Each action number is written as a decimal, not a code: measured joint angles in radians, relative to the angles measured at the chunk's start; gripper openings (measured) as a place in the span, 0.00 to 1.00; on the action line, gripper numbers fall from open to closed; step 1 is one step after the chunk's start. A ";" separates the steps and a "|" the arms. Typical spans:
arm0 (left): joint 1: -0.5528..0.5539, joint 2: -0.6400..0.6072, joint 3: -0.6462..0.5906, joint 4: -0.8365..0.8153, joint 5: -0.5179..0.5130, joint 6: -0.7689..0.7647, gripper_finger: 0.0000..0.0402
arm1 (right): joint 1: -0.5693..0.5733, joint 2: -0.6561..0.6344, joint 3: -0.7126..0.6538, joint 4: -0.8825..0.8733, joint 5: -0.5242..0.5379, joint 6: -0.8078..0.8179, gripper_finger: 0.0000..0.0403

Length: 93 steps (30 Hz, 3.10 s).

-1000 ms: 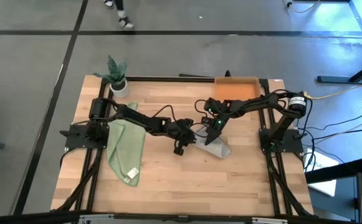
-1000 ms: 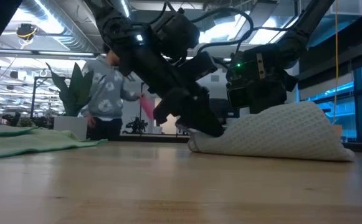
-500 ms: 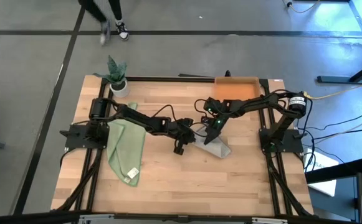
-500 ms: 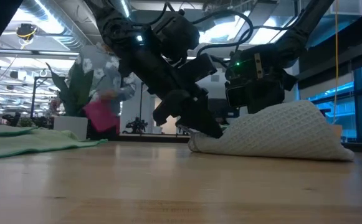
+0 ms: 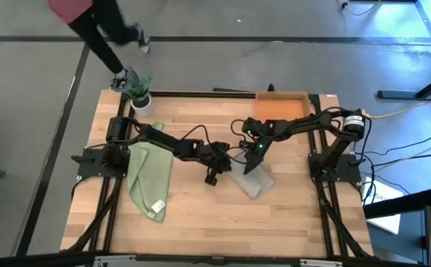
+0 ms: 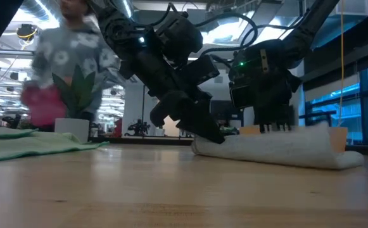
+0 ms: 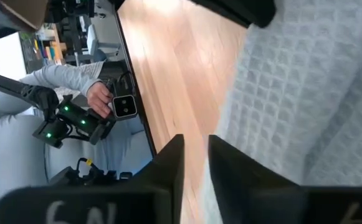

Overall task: Roll microfiber towels into tight, uniform cylinder then place into a basket
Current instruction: Roll the gray microfiber towel

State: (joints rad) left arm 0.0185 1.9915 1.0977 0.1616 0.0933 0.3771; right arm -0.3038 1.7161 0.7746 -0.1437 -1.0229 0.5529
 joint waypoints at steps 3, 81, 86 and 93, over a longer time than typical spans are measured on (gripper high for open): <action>0.000 0.000 0.000 0.000 0.000 0.000 0.00 | -0.001 0.000 0.000 0.001 -0.002 -0.004 0.25; 0.091 0.127 0.224 -0.137 0.082 0.209 0.00 | 0.305 -0.216 0.080 -0.514 1.076 0.044 0.20; 0.098 0.127 0.224 -0.135 0.082 0.204 0.00 | 0.355 -0.230 0.090 -0.370 0.954 -0.013 0.20; 0.097 0.127 0.224 -0.136 0.082 0.192 0.00 | 0.413 -0.210 0.071 -0.237 0.933 -0.003 0.20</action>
State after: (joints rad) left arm 0.1151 2.1186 1.3212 0.0255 0.1749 0.5695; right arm 0.1094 1.5063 0.8453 -0.3805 -0.0902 0.5497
